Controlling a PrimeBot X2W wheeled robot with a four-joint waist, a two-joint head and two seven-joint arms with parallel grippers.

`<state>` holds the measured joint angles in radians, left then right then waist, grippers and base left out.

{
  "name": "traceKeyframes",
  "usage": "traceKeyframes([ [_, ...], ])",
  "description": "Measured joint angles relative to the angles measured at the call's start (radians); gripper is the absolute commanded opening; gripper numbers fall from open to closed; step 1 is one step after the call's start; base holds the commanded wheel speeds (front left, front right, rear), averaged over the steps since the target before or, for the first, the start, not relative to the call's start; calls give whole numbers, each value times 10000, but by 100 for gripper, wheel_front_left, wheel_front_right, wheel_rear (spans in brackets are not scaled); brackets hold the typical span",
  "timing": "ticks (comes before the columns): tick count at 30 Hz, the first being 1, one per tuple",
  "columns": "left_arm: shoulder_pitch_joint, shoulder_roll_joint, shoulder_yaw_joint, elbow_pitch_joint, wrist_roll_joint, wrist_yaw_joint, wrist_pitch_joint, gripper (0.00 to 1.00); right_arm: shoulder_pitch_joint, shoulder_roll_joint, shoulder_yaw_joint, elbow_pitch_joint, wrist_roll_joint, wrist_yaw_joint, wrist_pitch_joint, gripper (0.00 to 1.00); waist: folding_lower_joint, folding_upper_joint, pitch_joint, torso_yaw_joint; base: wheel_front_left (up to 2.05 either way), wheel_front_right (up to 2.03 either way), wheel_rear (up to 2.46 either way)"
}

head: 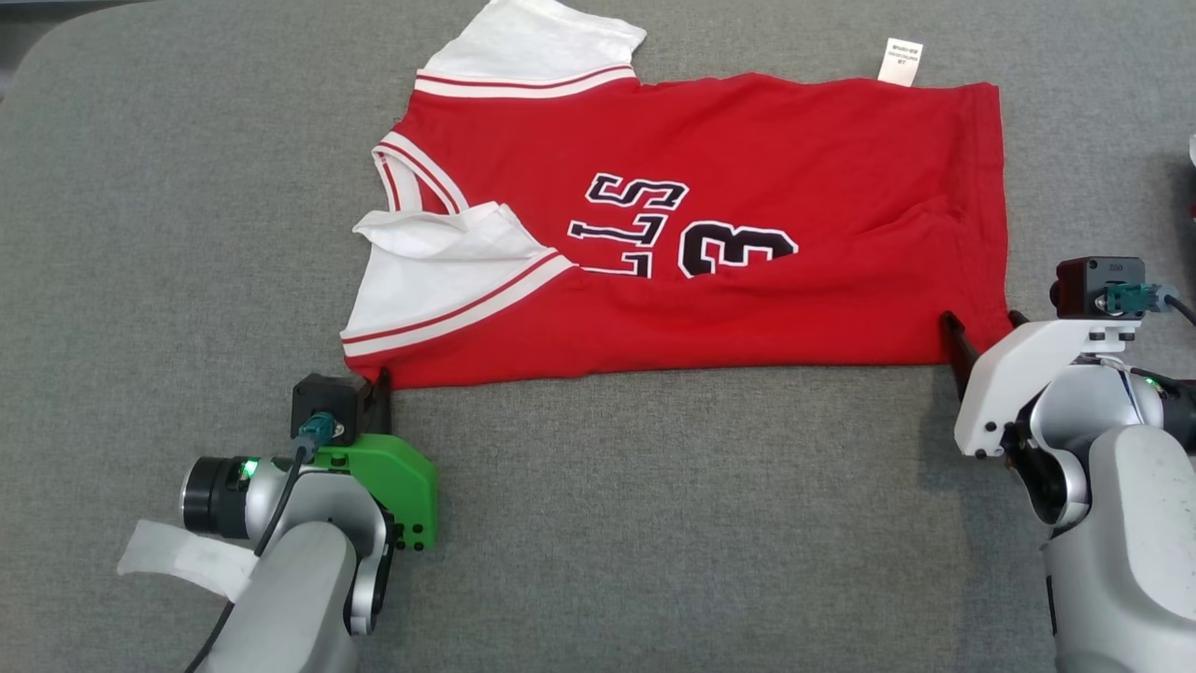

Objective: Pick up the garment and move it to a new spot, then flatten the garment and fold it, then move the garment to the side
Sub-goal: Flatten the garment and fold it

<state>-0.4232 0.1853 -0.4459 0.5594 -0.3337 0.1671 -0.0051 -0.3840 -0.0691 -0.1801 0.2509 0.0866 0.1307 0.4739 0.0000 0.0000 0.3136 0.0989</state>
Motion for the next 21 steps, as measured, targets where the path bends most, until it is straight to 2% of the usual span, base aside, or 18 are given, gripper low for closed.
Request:
traceKeyframes([
  [2, -12, 6, -6, -13, -19, 0, 8, 0, -44, 10, 10, 23, 25, 0, -2, 20, 0, 0, 27, 5, 0, 0, 0],
  [3, -13, 10, -10, -21, -27, 2, 8, 0, -69, 15, 27, 25, 25, 0, -8, 15, 0, 0, 37, 2, 0, 0, 0],
  [4, -13, 15, -12, -29, -54, 6, 8, 0, -81, 19, 44, 21, 25, 0, -25, 2, 0, 0, 45, -5, 0, 0, 0],
  [5, -14, 23, -12, -36, -84, 8, 8, 0, -80, 25, 65, 19, 25, 0, -67, 0, 0, 0, 54, -14, 0, 0, 0],
  [21, 129, 159, 46, 27, -366, 94, -54, 0, 970, 117, -92, -955, 157, 6, -270, 0, 0, 0, -261, -225, 0, 0, 0],
])
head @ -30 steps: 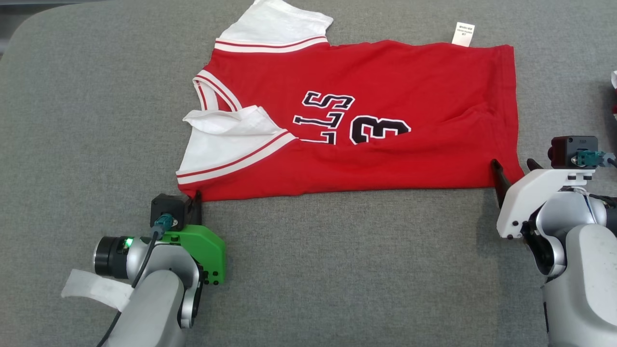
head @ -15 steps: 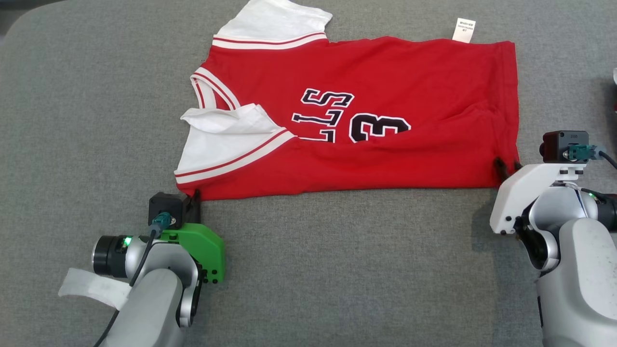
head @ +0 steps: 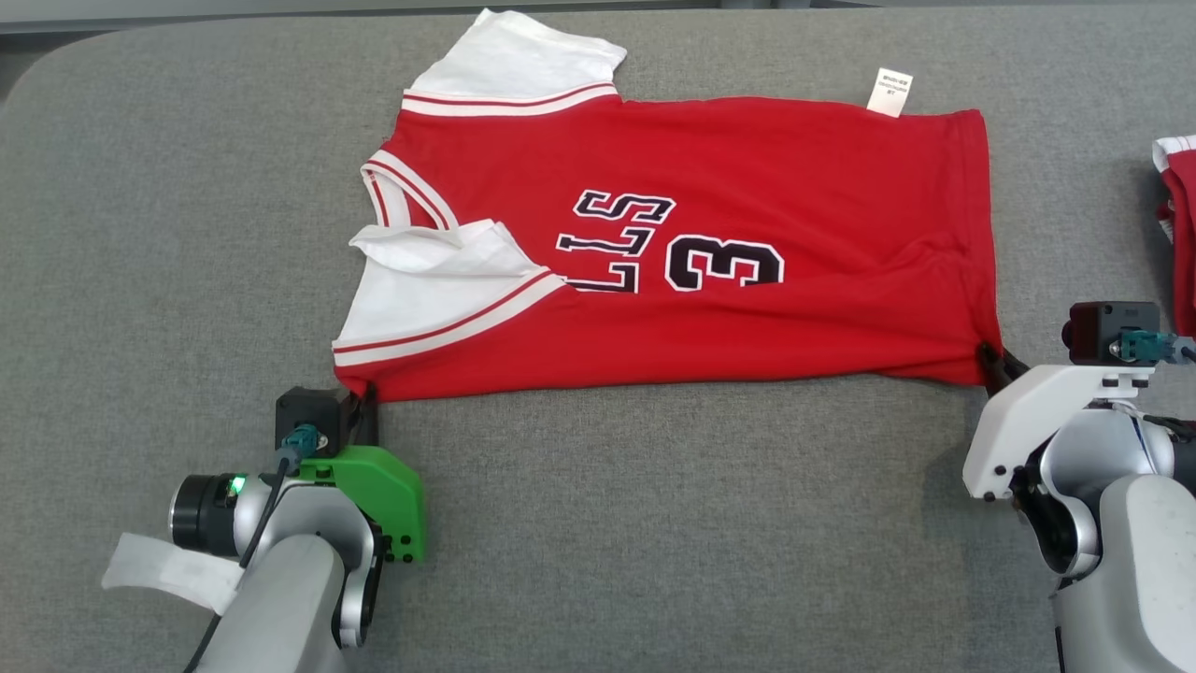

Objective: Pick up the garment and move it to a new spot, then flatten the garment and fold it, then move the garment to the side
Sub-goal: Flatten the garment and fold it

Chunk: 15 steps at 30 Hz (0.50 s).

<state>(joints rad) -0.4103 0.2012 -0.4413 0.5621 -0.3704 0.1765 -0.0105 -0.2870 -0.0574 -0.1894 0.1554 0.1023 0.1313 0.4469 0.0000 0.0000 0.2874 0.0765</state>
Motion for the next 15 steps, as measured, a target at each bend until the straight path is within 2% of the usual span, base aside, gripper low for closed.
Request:
traceKeyframes([
  [8, 745, 12, -92, -188, -159, 42, -44, 0, 473, 42, -107, 50, 46, 4, 19, 0, 0, 0, -358, -16, 0, 0, 0],
  [15, 1909, 157, -219, -1051, -253, 232, 17, 0, 1173, 33, -286, -153, 201, 4, 412, 0, 0, 0, -808, 107, 0, 0, 0],
])
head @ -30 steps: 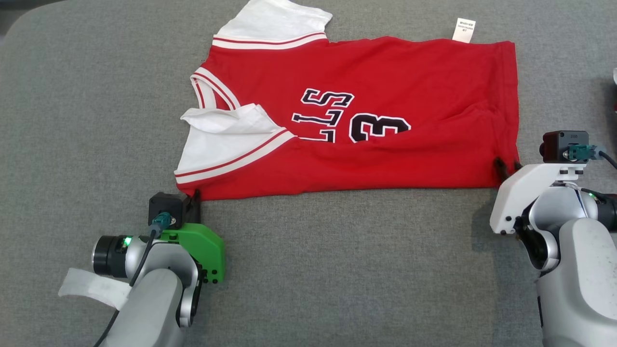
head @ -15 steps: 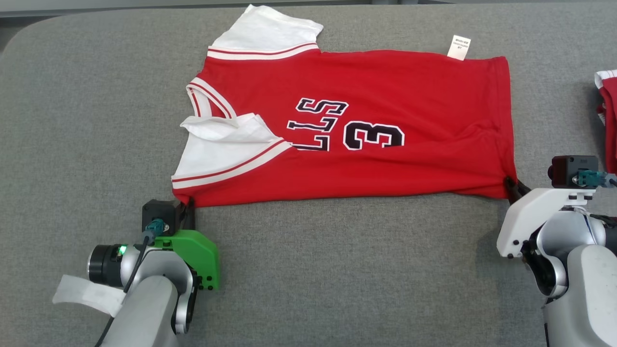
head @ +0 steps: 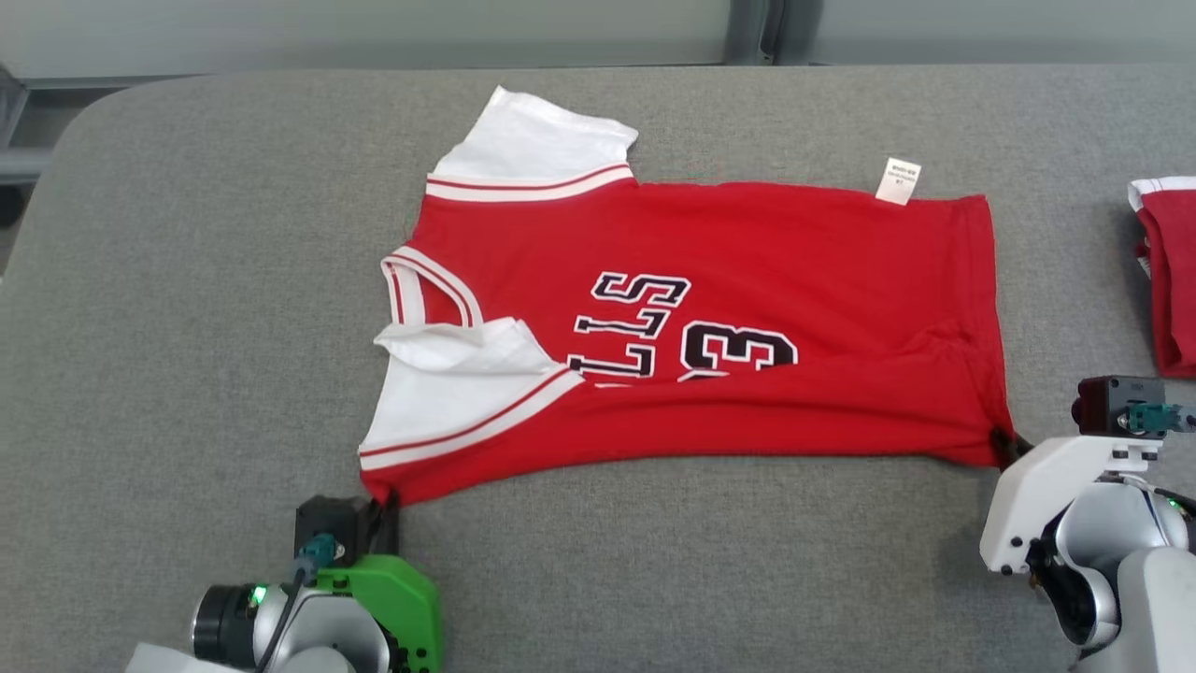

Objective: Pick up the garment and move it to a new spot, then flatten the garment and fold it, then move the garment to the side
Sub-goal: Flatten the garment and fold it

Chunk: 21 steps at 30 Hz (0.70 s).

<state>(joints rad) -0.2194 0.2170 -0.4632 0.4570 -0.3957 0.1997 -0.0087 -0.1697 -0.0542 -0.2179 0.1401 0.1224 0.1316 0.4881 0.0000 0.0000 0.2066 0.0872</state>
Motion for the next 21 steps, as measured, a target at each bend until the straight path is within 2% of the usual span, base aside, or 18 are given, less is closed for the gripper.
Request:
traceKeyframes([
  [12, 2502, 650, -173, -2974, -249, 765, 890, 0, 1658, -117, -453, -1781, 320, 2, 775, 0, 0, 0, -739, 170, 0, 0, 0],
  [21, 3209, 1001, -355, -3870, -217, 997, 1484, 0, 2882, 25, -654, -2497, 393, 2, 1239, 0, 0, 0, -1036, 235, 0, 0, 0],
])
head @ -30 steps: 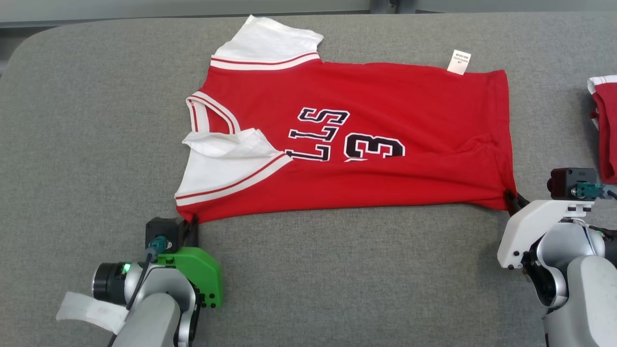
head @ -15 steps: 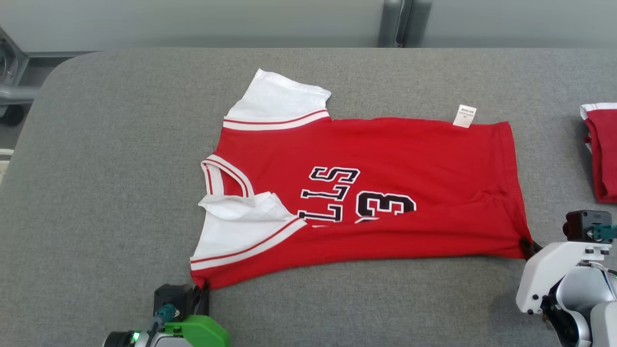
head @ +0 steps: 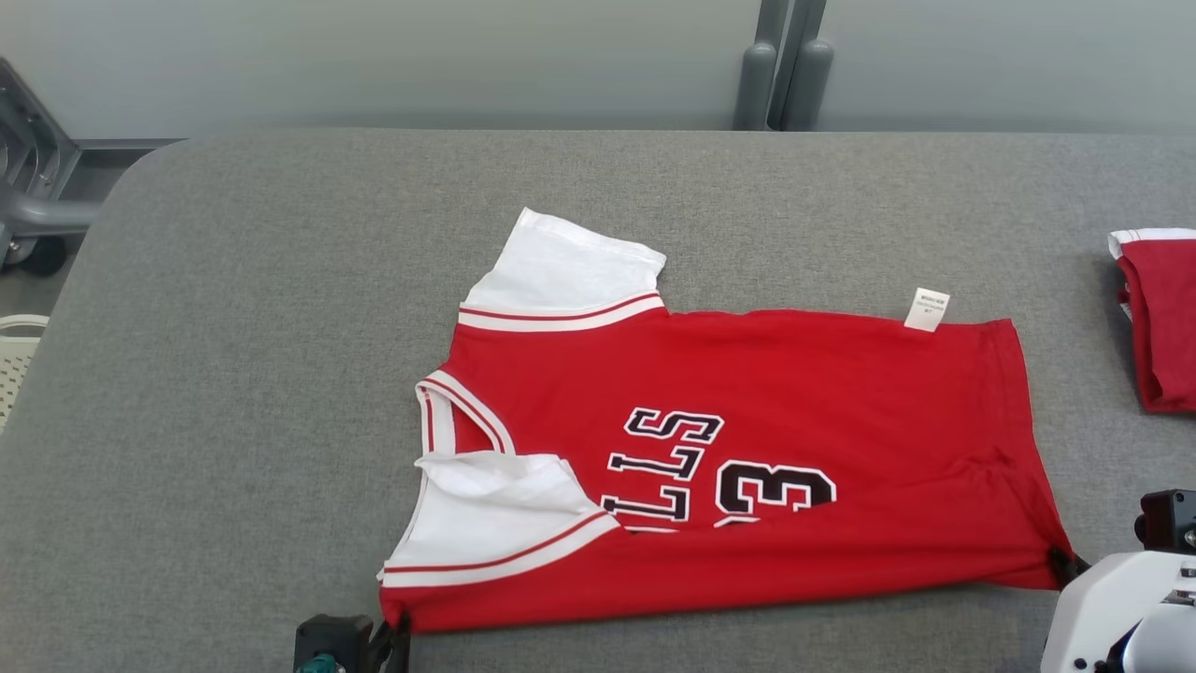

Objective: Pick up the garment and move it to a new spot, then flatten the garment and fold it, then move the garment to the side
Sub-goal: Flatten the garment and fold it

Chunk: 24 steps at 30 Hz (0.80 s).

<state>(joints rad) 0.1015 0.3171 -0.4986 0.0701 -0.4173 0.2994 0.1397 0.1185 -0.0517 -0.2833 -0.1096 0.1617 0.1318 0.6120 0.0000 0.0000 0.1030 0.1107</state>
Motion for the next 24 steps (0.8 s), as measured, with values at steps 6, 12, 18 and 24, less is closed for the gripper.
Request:
traceKeyframes([
  [6, 370, 198, -94, -35, -29, 61, 257, 0, 444, 35, 65, 10, 140, 0, 33, 27, 0, 0, -43, -118, 0, 0, 0],
  [12, 423, 322, -148, 447, -67, -209, -119, 100, 498, 23, 65, 571, 48, -6, -368, 100, 0, 0, -97, -143, 0, 0, 0],
  [18, 86, 290, -50, 1210, -67, -491, -1062, 100, 438, 21, -198, 963, -485, -6, -1087, 100, 0, 0, -227, -94, 0, 0, 0],
  [24, -824, 226, 585, 1528, 123, -380, -2966, 100, -386, 19, 102, 1204, 90, -6, -3327, 100, 0, 0, -512, -4, 0, 0, 0],
])
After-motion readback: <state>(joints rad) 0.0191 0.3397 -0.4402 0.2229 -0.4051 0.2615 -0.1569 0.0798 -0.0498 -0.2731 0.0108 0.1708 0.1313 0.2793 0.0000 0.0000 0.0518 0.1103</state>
